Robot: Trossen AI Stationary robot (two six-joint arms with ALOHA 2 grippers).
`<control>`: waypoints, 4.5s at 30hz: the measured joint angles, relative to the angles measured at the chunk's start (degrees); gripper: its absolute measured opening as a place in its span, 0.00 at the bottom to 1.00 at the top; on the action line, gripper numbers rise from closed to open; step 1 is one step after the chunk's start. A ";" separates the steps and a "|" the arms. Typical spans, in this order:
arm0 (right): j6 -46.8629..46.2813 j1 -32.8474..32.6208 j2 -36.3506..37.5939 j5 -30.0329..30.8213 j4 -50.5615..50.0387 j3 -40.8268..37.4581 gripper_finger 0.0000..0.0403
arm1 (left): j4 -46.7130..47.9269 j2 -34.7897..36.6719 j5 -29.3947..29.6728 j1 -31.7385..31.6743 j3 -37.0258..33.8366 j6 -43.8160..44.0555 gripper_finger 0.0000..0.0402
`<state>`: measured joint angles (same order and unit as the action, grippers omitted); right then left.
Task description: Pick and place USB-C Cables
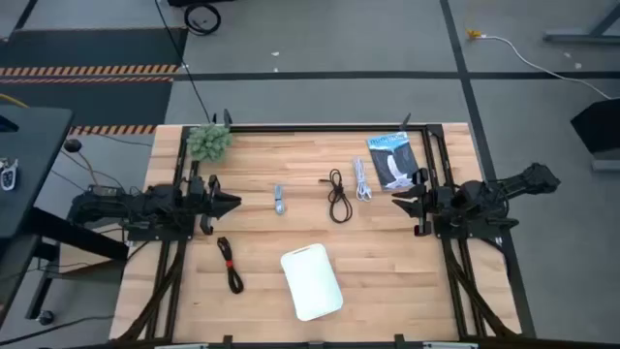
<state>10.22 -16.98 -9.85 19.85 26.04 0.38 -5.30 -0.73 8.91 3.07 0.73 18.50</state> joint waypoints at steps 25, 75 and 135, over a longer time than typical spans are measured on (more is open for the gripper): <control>0.01 0.00 0.00 -0.02 0.01 0.01 0.18 | 0.00 -0.02 0.00 -0.02 0.00 0.00 0.17; 0.00 0.00 0.01 -0.01 0.01 0.02 0.18 | 0.00 0.00 0.00 -0.01 0.01 0.00 0.17; -7.65 -0.02 0.02 1.52 6.43 0.24 0.18 | 0.00 0.00 0.00 0.00 0.00 0.00 0.17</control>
<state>2.57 -16.99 -9.82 21.37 32.48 0.62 -5.30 -0.73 8.91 3.07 0.73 18.50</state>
